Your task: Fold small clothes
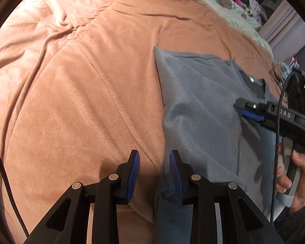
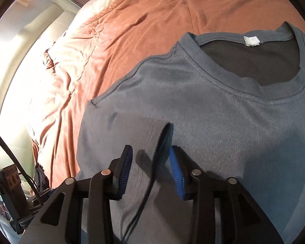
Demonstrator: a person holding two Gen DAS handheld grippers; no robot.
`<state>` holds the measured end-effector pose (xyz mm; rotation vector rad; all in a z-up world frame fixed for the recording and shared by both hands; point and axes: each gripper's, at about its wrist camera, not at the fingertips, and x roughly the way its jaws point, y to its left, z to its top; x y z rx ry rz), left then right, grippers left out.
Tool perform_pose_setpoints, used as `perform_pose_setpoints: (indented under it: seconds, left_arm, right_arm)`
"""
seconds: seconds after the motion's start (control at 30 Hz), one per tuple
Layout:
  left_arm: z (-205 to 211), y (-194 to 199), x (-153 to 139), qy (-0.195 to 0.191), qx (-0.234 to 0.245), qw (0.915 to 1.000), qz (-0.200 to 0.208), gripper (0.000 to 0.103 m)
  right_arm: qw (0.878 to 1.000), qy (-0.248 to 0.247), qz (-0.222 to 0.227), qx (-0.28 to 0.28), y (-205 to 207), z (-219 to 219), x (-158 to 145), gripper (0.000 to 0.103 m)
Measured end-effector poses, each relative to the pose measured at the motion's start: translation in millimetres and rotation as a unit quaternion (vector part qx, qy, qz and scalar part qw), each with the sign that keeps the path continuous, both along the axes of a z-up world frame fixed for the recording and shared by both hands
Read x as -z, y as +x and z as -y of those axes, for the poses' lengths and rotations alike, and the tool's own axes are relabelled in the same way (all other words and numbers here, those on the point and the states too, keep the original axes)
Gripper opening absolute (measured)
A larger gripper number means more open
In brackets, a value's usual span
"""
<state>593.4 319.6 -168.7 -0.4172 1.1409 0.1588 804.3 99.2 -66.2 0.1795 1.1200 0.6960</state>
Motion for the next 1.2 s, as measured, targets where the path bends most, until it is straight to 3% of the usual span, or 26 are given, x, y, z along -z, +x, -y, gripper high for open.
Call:
perform_pose_setpoints:
  seconds: [0.13,0.17,0.2,0.23,0.27,0.4,0.57,0.63,0.67,0.7,0.73,0.77,0.87,1.13,1.2]
  left_arm:
    - [3.7,8.5,10.2,0.01,0.005,0.9998,-0.018,0.034]
    - [4.5,9.4,10.8,0.013,0.006,0.9997,-0.019,0.034]
    - [4.8,9.7,10.5,0.015,0.007,0.9997,-0.02,0.034]
    - [5.7,10.3,10.4,0.017,0.008,0.9996,-0.021,0.034]
    - [6.5,10.5,10.1,0.021,0.01,0.9995,-0.023,0.034]
    - [9.8,8.1,11.0,0.031,0.016,0.9991,-0.025,0.034]
    - [13.1,-1.6,9.2,0.039,0.019,0.9987,-0.026,0.035]
    - [14.0,-6.6,6.6,0.04,0.02,0.9987,-0.025,0.035]
    - [13.7,-10.3,4.2,0.036,0.018,0.999,-0.022,0.035]
    - [12.7,-12.6,3.1,0.033,0.016,0.9991,-0.02,0.035]
    - [11.6,-15.6,1.3,0.03,0.011,0.9994,-0.017,0.035]
    - [11.0,-17.0,-0.2,0.028,0.008,0.9995,-0.015,0.035]
    - [14.4,-22.4,-4.5,0.021,0.006,0.9998,-0.002,0.035]
    - [23.8,-21.0,3.2,0.027,0.016,0.9995,-0.003,0.035]
    - [24.8,-17.9,7.0,0.028,0.017,0.9995,-0.007,0.035]
  right_arm:
    - [1.0,0.007,0.0,0.006,6.6,-6.2,2.0,0.035]
    - [1.0,0.007,0.0,0.006,7.1,-6.7,1.8,0.032]
    - [1.0,-0.001,0.003,0.007,7.7,-7.1,1.1,0.012]
    - [1.0,-0.011,0.005,0.008,7.5,-6.7,0.8,0.003]
    - [1.0,-0.016,0.006,0.007,7.2,-6.4,-0.8,0.0]
    - [0.997,-0.039,0.062,0.012,-1.1,-3.9,-26.6,0.0]
    - [0.994,-0.093,0.055,0.026,4.1,-11.4,-25.1,0.001]
    - [0.993,-0.109,0.051,0.019,-0.8,-11.4,-23.3,0.008]
    - [0.992,-0.109,0.055,0.018,-5.1,-9.3,-24.3,0.026]
    - [0.994,-0.098,0.055,0.015,-11.9,-5.5,-26.3,0.056]
    - [0.994,-0.088,0.055,0.015,-17.4,-1.5,-28.0,0.07]
    - [0.995,-0.082,0.058,0.018,-22.2,3.1,-30.6,0.076]
    - [0.997,-0.068,0.048,0.01,-44.3,14.2,-31.1,0.076]
    - [0.992,-0.097,0.067,-0.042,-102.7,22.9,-35.3,0.075]
    - [0.991,-0.108,0.06,-0.058,-111.6,15.5,-32.4,0.06]
